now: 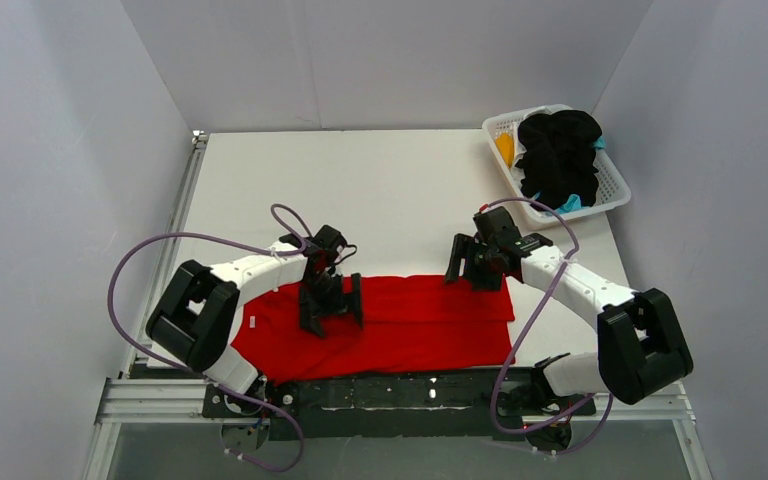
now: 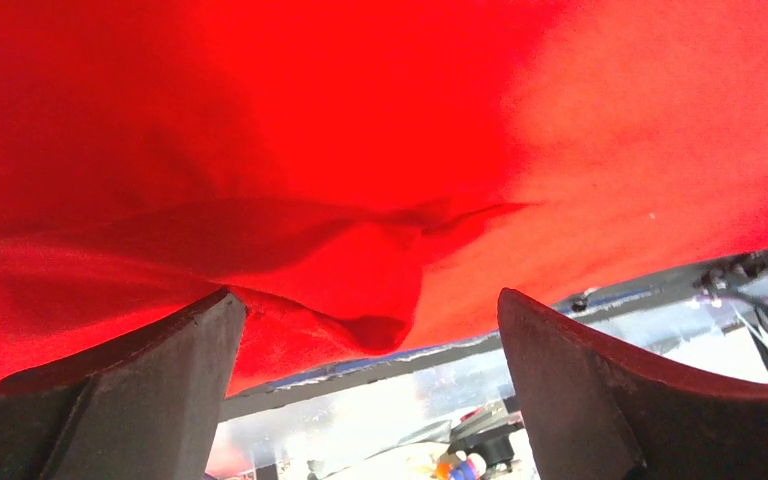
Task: Fold and stack the t-shirts
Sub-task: Fold the other side of the tshirt into a rectangle, then rotate the tshirt 90 degrees
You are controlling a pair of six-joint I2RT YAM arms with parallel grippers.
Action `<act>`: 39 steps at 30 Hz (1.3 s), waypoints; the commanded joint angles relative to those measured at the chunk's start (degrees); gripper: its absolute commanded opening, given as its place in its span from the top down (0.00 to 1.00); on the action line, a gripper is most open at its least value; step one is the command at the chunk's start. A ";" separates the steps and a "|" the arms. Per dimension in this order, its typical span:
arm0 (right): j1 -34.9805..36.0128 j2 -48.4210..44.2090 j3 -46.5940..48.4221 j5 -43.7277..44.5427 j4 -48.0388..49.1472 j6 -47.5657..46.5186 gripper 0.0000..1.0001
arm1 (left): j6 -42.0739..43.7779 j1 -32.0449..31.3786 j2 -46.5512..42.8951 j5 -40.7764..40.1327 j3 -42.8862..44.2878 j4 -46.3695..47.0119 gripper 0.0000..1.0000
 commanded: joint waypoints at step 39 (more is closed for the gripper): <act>2.64 2.50 0.90 -5.59 4.96 -3.37 0.24 | -8.26 17.07 -1.84 -8.44 -0.20 -0.19 0.02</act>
